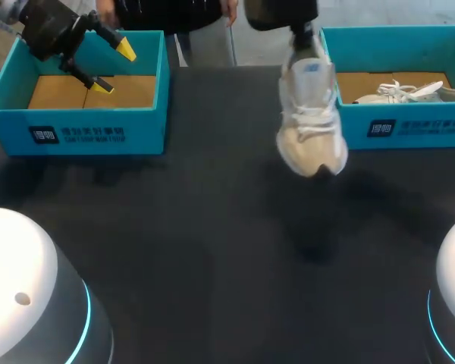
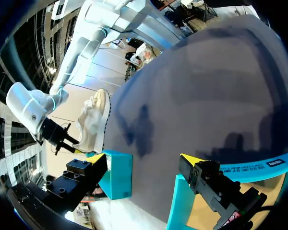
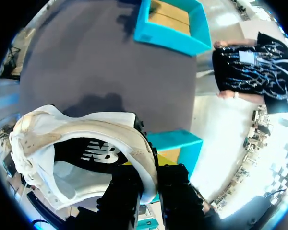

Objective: Take the shoe out of the shoebox, open the shoe tongue, remove and reinsert the insole, then place the shoe into the shoebox

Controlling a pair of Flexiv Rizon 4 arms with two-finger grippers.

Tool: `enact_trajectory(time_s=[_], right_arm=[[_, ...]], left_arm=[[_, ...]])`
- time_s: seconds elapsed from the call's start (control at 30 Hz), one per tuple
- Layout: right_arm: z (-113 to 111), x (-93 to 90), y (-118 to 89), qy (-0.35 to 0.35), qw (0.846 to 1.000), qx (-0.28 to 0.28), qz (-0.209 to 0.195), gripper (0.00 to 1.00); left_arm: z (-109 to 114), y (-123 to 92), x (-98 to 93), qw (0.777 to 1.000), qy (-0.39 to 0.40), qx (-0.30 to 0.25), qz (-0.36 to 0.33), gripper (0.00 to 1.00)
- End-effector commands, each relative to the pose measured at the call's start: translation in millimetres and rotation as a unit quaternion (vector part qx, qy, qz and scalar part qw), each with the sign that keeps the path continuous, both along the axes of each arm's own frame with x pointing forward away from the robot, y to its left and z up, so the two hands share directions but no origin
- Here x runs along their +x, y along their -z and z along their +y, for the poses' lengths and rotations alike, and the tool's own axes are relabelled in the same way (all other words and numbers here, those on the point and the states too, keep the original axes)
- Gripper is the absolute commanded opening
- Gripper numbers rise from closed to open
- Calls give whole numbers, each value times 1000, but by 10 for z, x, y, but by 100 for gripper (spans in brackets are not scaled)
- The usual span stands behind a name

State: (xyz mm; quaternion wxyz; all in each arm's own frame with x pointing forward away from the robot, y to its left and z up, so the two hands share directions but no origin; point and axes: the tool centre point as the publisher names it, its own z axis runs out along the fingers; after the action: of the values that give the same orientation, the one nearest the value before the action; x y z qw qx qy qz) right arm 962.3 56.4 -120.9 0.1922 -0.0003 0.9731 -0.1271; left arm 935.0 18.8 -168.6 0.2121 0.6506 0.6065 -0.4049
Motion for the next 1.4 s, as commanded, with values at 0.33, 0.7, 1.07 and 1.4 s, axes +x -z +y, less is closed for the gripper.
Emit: enact_trajectory(time_s=[0.33,0.7,1.07,1.4], right_arm=[[-725,199,-53,-29,1000,2,10,0],[-817,234,11,-9,999,22,24,0],[-817,234,11,-9,999,22,24,0],[-1051,322,45,-13,999,5,37,0]], left_arm=[[2,3,1,1000,1,1,-1,100],[2,3,1,1000,1,1,-1,100],[2,3,1,1000,1,1,-1,100],[2,3,1,1000,1,1,-1,100]])
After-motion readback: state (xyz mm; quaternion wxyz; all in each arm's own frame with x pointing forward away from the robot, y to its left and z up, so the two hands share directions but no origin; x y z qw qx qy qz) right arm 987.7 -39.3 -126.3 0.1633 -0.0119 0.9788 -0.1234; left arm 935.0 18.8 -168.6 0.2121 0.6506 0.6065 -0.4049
